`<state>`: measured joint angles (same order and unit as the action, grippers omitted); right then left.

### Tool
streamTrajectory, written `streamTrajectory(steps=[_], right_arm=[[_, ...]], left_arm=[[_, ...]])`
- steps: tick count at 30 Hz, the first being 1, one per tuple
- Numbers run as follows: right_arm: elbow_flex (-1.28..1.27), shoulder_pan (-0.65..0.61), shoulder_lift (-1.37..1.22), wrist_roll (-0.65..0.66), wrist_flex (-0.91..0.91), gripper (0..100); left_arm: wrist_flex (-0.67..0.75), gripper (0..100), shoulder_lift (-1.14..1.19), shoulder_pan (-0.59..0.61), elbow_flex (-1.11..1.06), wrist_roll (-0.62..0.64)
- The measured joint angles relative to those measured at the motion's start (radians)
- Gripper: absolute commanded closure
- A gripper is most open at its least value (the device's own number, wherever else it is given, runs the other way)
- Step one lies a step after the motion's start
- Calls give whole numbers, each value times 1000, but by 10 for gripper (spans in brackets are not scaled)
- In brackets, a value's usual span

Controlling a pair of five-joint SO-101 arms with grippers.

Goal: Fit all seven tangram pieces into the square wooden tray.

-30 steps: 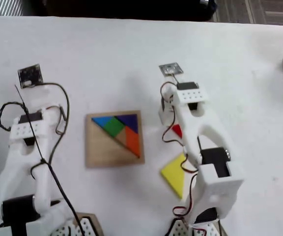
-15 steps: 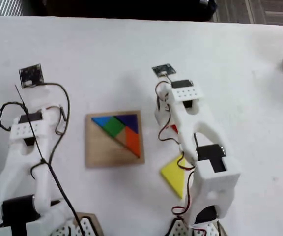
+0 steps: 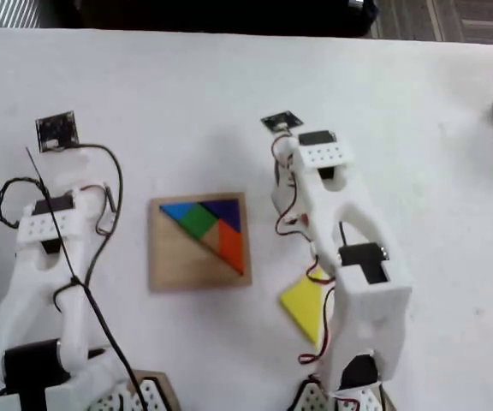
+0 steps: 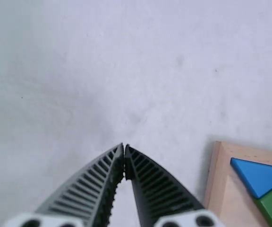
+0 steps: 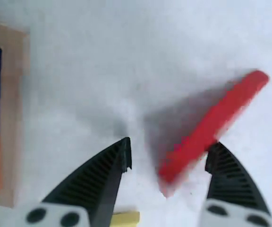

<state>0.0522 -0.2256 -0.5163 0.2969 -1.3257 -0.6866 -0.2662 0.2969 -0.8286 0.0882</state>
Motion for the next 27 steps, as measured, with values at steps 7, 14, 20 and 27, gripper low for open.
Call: streamTrajectory(steps=[7,14,20,27], right_arm=[[193,14,-138,2,-133,865],[245,130,-183,-74,-137,979],[245,146,-184,-75,-137,980],[245,152,-167,-61,-157,980]], left_arm=[[0,973,0,0,0,0],[0,973,0,0,0,-2],[0,973,0,0,0,-2],[0,973,0,0,0,-2]])
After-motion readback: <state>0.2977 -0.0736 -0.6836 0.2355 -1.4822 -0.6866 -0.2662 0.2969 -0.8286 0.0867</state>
